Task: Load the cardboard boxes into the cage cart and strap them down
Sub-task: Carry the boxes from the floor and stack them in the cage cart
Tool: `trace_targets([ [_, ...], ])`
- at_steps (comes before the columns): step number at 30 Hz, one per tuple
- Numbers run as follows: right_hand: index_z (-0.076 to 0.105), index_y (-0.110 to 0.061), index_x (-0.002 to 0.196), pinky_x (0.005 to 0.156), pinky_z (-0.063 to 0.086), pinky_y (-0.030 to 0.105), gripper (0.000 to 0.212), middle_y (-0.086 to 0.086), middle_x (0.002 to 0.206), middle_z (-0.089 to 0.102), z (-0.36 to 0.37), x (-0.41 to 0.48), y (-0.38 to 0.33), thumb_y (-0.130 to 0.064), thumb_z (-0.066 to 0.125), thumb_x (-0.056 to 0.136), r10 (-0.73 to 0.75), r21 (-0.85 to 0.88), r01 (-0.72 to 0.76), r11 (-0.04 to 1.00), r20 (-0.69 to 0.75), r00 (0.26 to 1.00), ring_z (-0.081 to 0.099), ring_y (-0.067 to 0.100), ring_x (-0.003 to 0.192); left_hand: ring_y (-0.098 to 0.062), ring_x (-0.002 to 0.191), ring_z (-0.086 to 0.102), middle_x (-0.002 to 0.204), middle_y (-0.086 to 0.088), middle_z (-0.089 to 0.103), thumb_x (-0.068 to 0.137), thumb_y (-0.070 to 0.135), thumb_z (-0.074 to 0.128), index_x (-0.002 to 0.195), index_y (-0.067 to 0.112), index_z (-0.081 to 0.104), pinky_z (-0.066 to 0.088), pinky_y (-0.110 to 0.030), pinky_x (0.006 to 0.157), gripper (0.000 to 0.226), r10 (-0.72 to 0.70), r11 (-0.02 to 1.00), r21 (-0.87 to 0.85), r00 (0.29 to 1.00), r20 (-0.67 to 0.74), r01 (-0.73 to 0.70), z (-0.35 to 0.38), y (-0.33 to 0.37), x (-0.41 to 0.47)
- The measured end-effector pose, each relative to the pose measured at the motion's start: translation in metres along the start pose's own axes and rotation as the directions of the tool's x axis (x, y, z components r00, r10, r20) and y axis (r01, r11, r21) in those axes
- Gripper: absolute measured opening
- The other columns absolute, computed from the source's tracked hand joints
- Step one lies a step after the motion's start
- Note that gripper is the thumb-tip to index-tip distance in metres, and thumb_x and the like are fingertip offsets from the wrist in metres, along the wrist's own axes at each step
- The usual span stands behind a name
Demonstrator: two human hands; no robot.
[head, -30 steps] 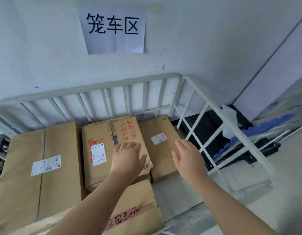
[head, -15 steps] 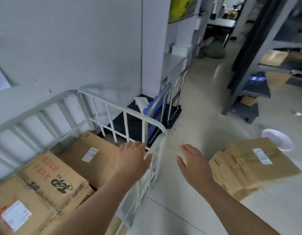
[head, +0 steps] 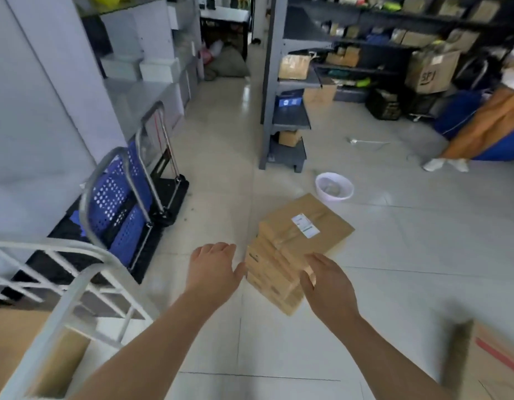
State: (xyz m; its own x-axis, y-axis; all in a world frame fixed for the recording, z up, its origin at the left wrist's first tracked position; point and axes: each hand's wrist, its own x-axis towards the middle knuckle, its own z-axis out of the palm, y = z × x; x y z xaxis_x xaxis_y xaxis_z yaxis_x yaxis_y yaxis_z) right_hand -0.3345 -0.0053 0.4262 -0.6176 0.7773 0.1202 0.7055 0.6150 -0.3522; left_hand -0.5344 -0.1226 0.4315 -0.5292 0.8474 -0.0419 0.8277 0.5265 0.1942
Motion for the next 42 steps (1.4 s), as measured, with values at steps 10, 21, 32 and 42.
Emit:
trace_targets([
  [10, 0.045, -0.017, 0.139, 0.106, 0.031, 0.025, 0.045, 0.0, 0.142, 0.047, 0.038, 0.083, 0.108, -0.035, 0.041, 0.098, 0.259, 0.01, -0.261, 0.965, 0.101, 0.961, 0.043, 0.015, 0.129, -0.02, 0.108, 0.055, 0.121, 0.003, 0.061, 0.094, 0.048, 0.04, 0.132, 0.023, 0.049, 0.04, -0.032, 0.095, 0.045, 0.121, 0.989, 0.067, 0.984, 0.127, -0.13, 0.056, 0.059, 0.144],
  [21, 0.043, -0.018, 0.141, 0.106, 0.036, 0.029, 0.046, 0.0, 0.139, 0.049, 0.14, 0.204, 0.169, -0.035, 0.041, 0.098, 0.49, 0.02, -0.505, 0.863, 0.209, 0.846, 0.049, 0.016, 0.123, -0.019, 0.098, 0.058, 0.111, 0.003, 0.061, 0.095, 0.049, 0.037, 0.122, 0.021, 0.052, 0.042, -0.03, 0.081, 0.042, 0.254, 0.926, 0.195, 0.916, 0.309, -0.323, 0.153, 0.057, 0.333],
  [32, 0.03, -0.024, 0.146, 0.114, 0.024, 0.034, 0.054, 0.013, 0.153, 0.028, 0.284, 0.248, 0.237, -0.044, 0.039, 0.097, 0.677, -0.088, -0.682, 0.726, 0.268, 0.685, 0.023, 0.025, 0.143, -0.032, 0.13, 0.038, 0.151, -0.013, 0.025, 0.086, 0.065, 0.046, 0.151, 0.019, 0.017, 0.035, -0.039, 0.104, 0.084, 0.199, 0.949, 0.136, 0.873, 0.446, -0.286, 0.307, 0.046, 0.446],
  [42, 0.001, -0.042, 0.149, 0.097, 0.046, 0.04, 0.076, 0.01, 0.142, 0.016, 0.353, 0.246, 0.259, -0.051, 0.049, 0.091, 0.747, 0.216, -0.822, 0.528, 0.343, 0.57, 0.047, 0.032, 0.119, -0.036, 0.123, 0.036, 0.142, -0.013, 0.025, 0.064, 0.075, 0.065, 0.149, 0.035, 0.002, 0.037, -0.047, 0.101, 0.113, 0.088, 0.995, 0.004, 0.857, 0.507, -0.104, 0.386, 0.037, 0.483],
])
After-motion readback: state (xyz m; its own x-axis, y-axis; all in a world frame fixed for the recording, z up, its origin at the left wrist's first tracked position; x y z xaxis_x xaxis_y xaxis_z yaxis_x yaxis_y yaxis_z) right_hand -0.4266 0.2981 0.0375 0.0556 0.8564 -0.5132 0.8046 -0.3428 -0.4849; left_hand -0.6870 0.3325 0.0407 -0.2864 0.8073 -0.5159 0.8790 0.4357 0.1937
